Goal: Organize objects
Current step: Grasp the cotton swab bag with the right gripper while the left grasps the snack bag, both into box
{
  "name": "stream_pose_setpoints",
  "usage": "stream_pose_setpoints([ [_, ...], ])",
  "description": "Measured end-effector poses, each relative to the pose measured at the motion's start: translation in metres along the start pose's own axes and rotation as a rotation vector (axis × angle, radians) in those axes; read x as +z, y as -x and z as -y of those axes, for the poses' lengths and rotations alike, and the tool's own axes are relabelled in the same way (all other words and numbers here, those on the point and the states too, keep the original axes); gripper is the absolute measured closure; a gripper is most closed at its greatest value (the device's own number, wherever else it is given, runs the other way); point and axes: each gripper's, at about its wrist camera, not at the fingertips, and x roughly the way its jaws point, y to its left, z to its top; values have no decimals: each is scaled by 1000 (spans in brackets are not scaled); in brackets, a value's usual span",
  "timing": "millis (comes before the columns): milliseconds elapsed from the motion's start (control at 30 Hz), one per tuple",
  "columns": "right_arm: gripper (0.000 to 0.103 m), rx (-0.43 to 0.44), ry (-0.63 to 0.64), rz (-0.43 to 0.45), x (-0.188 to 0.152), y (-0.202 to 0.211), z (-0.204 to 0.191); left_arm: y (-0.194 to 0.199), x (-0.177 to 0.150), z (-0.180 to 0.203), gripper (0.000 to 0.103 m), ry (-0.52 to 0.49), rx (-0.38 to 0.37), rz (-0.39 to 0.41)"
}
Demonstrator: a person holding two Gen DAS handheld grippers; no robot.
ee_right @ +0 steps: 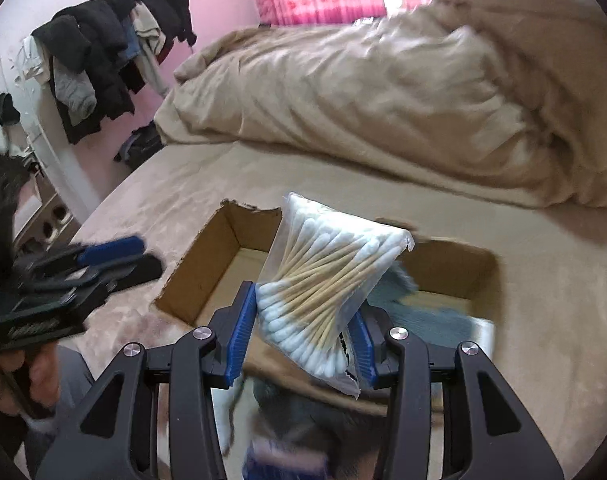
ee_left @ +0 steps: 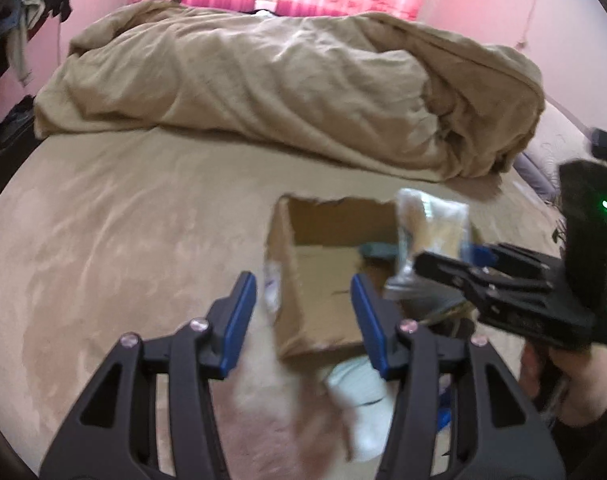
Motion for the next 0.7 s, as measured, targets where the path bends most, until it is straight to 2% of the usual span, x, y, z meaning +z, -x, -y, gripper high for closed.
stream_pose_setpoints([
  [67,55,50,-28,-58,2,-23,1,4,-6,-8,43,15,7,-3],
  [133,51,53,-20,-101,3,-39,-3,8,-13,-16,36,28,14,3],
  [167,36,23,0,-90,2,-40,-6,10,-15,-18,34,32,18,1],
  [233,20,-7,29,-68,3,-35,-10,12,-21,-26,32,59,25,-13],
  [467,20,-31,73,-18,-14,14,-22,29,-39,-20,29,62,24,-22],
  [700,20,-76,70,38,-33,74,-26,70,-52,3,28,57,14,8],
])
